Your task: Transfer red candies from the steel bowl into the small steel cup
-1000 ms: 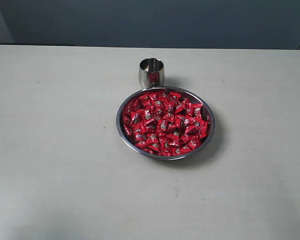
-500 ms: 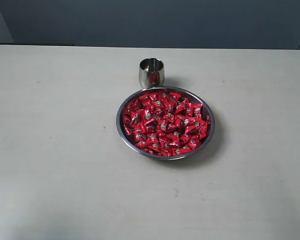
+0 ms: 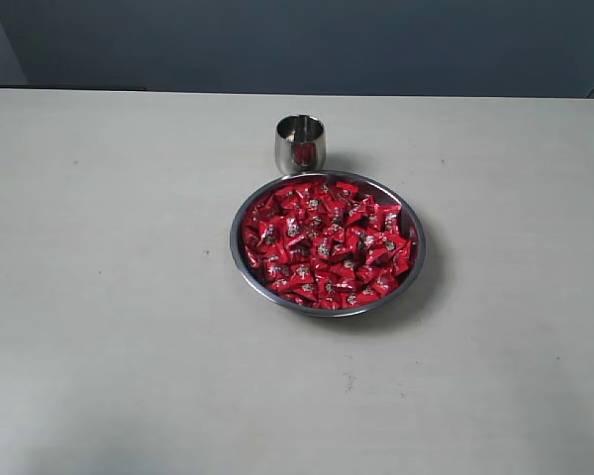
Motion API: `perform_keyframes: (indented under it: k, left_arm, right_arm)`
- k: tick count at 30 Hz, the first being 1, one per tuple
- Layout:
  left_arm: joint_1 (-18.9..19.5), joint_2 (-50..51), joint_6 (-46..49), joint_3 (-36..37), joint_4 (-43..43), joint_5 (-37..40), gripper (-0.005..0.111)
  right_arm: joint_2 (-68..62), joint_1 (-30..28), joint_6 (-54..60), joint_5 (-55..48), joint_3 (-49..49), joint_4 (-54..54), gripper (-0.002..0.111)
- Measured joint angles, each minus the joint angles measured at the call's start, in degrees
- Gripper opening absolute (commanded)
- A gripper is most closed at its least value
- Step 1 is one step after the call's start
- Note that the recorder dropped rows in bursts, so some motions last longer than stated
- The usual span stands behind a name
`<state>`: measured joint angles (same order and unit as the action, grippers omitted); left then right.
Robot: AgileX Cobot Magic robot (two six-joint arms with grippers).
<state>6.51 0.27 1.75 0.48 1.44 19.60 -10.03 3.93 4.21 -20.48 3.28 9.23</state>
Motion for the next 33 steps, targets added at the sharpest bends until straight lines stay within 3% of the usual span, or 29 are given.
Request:
perform_keyframes:
  k: [22,33]
  left_arm:
    - [0.0,0.0,0.0,0.0,0.0,0.0,0.0]
    - [0.0,0.0,0.0,0.0,0.0,0.0,0.0]
  right_arm:
    - [-26.72,0.0,0.0,1.07,30.63,0.22,0.0]
    - [-28.26,0.0,0.0,7.8,32.18,0.22,0.0]
